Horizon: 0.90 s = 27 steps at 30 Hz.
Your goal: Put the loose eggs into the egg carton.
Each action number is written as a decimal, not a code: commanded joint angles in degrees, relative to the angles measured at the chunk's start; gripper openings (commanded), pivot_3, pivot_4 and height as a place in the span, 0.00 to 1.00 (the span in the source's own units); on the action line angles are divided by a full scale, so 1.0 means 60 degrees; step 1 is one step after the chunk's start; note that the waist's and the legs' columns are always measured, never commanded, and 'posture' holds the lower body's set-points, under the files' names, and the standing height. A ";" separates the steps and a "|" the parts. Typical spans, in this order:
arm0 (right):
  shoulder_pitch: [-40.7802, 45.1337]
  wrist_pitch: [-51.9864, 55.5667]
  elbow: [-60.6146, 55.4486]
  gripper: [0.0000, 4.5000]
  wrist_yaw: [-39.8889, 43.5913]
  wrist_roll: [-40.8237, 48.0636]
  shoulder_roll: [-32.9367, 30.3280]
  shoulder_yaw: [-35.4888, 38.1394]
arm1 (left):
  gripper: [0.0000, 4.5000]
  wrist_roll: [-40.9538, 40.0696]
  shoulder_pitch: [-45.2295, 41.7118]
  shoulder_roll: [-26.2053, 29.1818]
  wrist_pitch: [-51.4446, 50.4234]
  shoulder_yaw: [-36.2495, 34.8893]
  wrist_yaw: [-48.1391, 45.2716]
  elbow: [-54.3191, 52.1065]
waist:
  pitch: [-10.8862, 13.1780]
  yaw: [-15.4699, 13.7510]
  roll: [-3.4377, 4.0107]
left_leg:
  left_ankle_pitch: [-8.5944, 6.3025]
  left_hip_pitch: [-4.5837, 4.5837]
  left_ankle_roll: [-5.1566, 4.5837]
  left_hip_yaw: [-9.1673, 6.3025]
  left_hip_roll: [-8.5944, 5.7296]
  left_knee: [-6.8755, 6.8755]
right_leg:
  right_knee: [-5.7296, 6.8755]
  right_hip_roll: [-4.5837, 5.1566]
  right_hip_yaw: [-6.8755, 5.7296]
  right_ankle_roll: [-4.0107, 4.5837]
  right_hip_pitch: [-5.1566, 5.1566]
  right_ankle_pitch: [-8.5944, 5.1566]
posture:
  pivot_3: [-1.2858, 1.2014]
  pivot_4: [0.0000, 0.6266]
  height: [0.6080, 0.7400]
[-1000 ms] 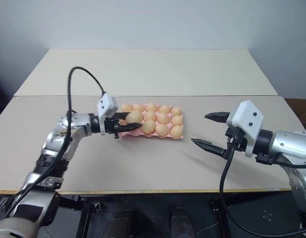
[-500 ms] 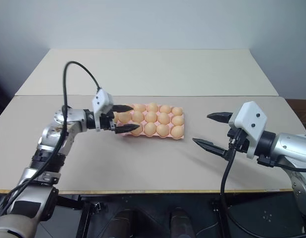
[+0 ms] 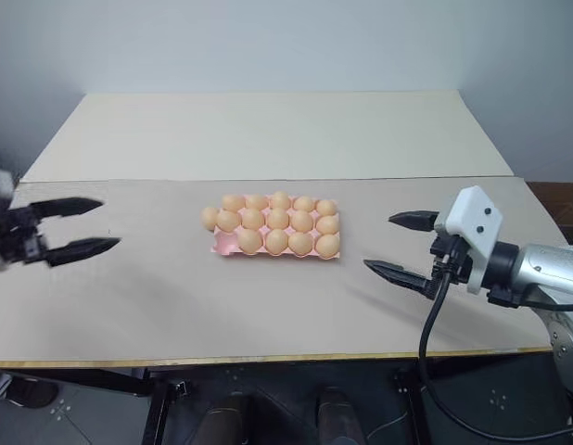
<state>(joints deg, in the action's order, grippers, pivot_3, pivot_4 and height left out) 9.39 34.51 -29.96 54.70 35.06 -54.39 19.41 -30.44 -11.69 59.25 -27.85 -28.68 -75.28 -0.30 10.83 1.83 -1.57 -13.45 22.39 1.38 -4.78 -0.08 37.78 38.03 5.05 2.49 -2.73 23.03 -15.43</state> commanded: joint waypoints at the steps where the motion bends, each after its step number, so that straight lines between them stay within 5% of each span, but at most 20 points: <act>1: 0.0513 -0.0189 0.0174 1.00 0.0058 0.0205 -0.0044 0.0048 | 0.99 -0.0633 0.0214 0.0045 -0.0470 -0.0788 0.0473 -0.1031 | -0.0001 -0.0114 -0.0002 | 0.0000 0.0000 0.0001 0.0001 -0.0001 0.0003 | -0.0001 0.0001 -0.0001 0.0000 -0.0002 0.0001 | 0.52 0.24 1.00; 8: 0.0776 -0.0323 0.0342 1.00 0.0291 0.0066 -0.0026 -0.0231 | 0.99 -0.0964 0.0522 -0.0170 -0.0733 -0.0702 0.1052 -0.1607 | -0.0002 -0.0134 -0.0004 | -0.0010 0.0010 0.0006 0.0006 -0.0002 -0.0001 | -0.0007 0.0001 0.0007 -0.0003 0.0017 0.0000 | 0.52 0.24 1.00; 12: 0.0871 -0.0359 0.0361 1.00 0.0206 0.0056 0.0028 -0.0343 | 0.99 -0.0528 -0.0201 -0.0695 -0.0269 0.0336 0.1657 -0.1104 | -0.0003 -0.0119 -0.0004 | -0.0010 0.0002 0.0006 0.0010 -0.0003 0.0001 | -0.0001 0.0000 0.0011 -0.0003 0.0009 0.0001 | 0.52 0.24 1.00; 27: 0.0869 -0.0146 -0.0141 1.00 -0.0363 0.0141 0.0112 -0.0392 | 0.99 0.3748 -0.6442 -0.3817 0.5129 0.5062 0.1568 0.8081 | -0.0010 -0.0118 -0.0017 | -0.0010 0.0039 0.0005 0.0008 -0.0018 0.0020 | -0.0001 0.0001 0.0001 -0.0005 0.0026 0.0003 | 0.52 0.24 1.00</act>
<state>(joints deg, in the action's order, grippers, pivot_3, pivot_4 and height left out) 14.49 33.41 -28.81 53.34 35.01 -53.47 14.81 -10.24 -48.40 35.93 -1.42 0.94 -64.83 43.96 10.77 1.13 -1.67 -13.51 22.63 1.41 -4.73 -0.18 37.90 38.03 5.05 2.49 -2.76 23.20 -15.42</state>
